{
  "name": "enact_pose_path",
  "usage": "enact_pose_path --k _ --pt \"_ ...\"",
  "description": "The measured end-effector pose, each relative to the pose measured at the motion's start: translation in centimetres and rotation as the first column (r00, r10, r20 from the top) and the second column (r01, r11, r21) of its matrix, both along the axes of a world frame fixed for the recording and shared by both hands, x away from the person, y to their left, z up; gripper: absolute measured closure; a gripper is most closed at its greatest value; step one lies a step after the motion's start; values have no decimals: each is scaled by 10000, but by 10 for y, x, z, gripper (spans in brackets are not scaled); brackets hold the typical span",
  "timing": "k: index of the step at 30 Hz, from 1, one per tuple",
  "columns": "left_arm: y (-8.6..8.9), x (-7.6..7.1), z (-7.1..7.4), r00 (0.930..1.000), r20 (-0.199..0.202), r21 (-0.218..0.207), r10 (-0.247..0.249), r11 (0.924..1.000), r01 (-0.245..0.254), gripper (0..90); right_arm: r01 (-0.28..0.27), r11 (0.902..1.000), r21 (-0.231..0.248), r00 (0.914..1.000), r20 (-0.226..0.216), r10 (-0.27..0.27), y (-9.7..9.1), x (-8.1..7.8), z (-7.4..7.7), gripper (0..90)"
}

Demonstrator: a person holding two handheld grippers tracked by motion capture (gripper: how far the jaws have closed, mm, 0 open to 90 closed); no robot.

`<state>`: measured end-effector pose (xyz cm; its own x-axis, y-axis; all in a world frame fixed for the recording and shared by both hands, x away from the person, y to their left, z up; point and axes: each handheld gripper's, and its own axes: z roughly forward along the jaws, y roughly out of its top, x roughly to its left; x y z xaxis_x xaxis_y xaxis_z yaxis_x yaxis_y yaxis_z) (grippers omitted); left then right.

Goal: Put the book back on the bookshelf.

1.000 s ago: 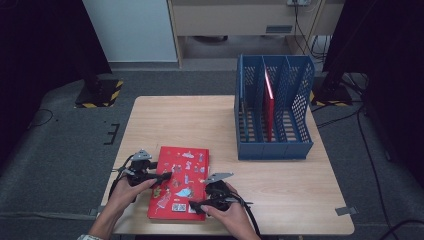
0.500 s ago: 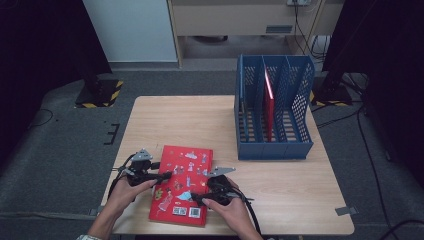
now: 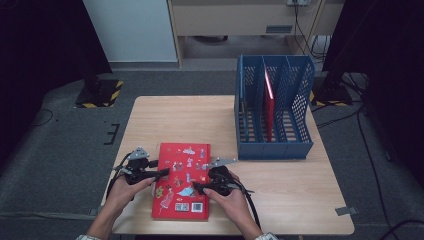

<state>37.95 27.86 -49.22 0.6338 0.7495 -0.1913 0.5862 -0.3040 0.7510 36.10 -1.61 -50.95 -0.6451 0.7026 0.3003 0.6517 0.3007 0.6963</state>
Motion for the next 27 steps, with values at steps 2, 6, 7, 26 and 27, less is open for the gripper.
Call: enact_pose_path --k 2,6,7,26,27 --pt "1 0 2 10000 71 -8 30 10000 -30 402 57 10000 46 10000 19 -57 0 3 1 275" --pt "2 1 4 9999 144 -16 69 10000 -69 416 147 9999 75 9998 100 -148 -1 7 4 290" --pt "3 0 4 9998 185 -41 84 10000 -83 421 147 9999 73 9999 83 -148 -1 8 5 298" --pt "7 -1 17 9979 620 -313 187 9994 -168 504 128 9999 112 9987 493 -133 2 26 25 332" --pt "7 -1 18 9975 673 -312 196 9994 -175 508 140 9998 111 9986 512 -146 2 27 26 335"
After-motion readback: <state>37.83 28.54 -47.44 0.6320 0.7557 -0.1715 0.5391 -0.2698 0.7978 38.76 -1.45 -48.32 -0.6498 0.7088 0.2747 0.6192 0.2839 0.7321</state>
